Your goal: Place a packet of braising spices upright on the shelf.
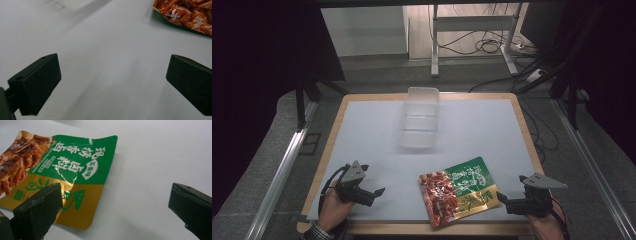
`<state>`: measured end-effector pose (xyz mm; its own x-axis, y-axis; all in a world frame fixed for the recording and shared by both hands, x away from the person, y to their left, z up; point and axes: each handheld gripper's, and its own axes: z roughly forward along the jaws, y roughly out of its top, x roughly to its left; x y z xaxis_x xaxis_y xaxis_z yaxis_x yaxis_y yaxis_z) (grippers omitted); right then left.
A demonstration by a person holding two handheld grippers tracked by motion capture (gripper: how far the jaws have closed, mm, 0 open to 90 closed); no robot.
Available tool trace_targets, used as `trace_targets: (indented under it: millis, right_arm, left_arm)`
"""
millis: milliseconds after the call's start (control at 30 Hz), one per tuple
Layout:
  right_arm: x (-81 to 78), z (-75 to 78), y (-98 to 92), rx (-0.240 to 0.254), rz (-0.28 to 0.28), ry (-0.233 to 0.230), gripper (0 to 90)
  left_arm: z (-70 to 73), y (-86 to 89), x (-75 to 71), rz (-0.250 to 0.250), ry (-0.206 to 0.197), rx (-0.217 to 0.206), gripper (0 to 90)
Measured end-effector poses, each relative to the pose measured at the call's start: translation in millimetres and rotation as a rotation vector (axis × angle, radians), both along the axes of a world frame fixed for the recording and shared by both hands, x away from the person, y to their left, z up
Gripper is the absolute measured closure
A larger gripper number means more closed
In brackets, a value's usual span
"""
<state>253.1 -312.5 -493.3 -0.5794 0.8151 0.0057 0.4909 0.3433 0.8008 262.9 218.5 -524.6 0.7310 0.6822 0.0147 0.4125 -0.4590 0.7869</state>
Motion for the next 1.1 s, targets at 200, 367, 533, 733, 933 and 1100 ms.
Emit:
trace_targets:
  millis: [200, 367, 533, 733, 933, 1100]
  right_arm:
    - [8.4, -3.2, 9.1, 0.011, 0.036, 0.004, 0.0]
    - [15.5, -8.3, 16.0, 0.030, 0.068, 0.019, 0.7]
    - [22.6, -14.3, 19.6, 0.039, 0.100, 0.055, 1.5]
    - [30.9, -19.2, 28.2, 0.038, 0.120, 0.086, 2.6]
    - [37.5, -24.8, 34.7, 0.035, 0.142, 0.134, 2.5]
    - [40.8, -26.5, 40.1, 0.019, 0.152, 0.162, 5.8]
  left_arm:
    - [-0.3, -0.7, 0.1, -0.006, 0.003, 0.007, 0.0]
    - [-0.6, -1.1, 0.5, -0.012, 0.003, 0.010, 0.0]
    - [-0.8, -1.6, 0.5, -0.013, 0.002, 0.011, 0.0]
    - [-1.1, -2.2, 0.6, -0.017, 0.002, 0.014, 0.0]
    - [-2.0, -3.6, 0.5, -0.023, 0.009, 0.024, 0.0]
    - [-2.1, -4.1, 0.4, -0.026, 0.009, 0.028, 0.0]
